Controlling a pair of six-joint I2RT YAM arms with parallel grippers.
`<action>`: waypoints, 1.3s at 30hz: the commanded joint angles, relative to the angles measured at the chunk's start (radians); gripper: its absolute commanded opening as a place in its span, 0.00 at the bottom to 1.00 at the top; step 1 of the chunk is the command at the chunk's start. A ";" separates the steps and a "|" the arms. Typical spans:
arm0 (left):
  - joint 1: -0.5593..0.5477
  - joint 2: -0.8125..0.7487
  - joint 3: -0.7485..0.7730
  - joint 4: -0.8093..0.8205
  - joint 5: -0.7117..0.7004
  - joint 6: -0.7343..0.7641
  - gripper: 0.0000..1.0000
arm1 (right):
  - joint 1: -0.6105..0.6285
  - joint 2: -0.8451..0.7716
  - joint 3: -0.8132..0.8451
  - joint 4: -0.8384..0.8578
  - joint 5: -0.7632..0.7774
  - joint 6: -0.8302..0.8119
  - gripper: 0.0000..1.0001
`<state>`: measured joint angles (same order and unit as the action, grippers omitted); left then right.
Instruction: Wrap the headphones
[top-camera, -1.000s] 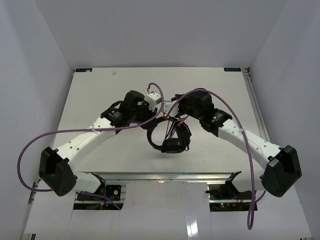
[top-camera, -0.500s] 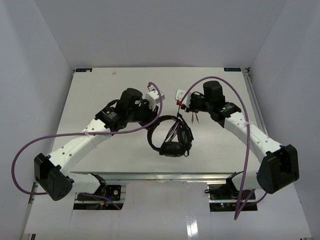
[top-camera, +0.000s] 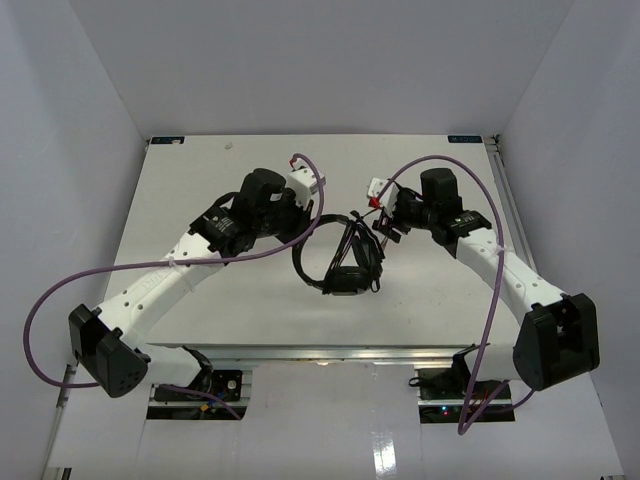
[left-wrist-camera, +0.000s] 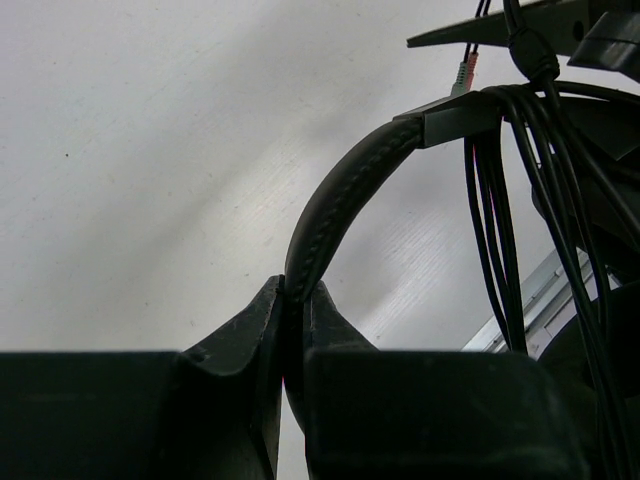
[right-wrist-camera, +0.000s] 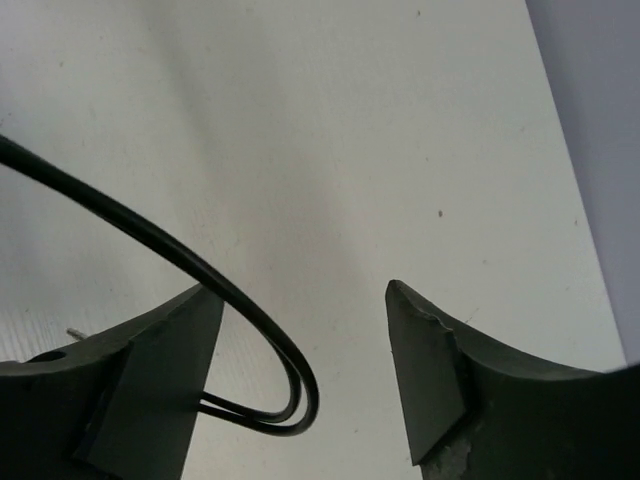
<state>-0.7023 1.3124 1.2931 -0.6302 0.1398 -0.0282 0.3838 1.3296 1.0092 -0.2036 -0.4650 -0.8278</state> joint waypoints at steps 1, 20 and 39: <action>0.013 0.024 0.069 0.030 -0.018 -0.047 0.00 | -0.029 -0.034 -0.046 0.009 -0.010 0.039 0.79; 0.221 0.182 0.030 0.207 0.143 -0.164 0.00 | -0.142 -0.136 -0.122 0.013 -0.114 0.136 0.90; 0.296 0.625 0.132 0.498 -0.120 -0.164 0.00 | -0.156 -0.425 -0.300 0.030 -0.181 0.264 0.90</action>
<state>-0.4067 1.9052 1.3299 -0.2599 0.0776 -0.1810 0.2387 0.9457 0.7404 -0.2059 -0.6338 -0.5969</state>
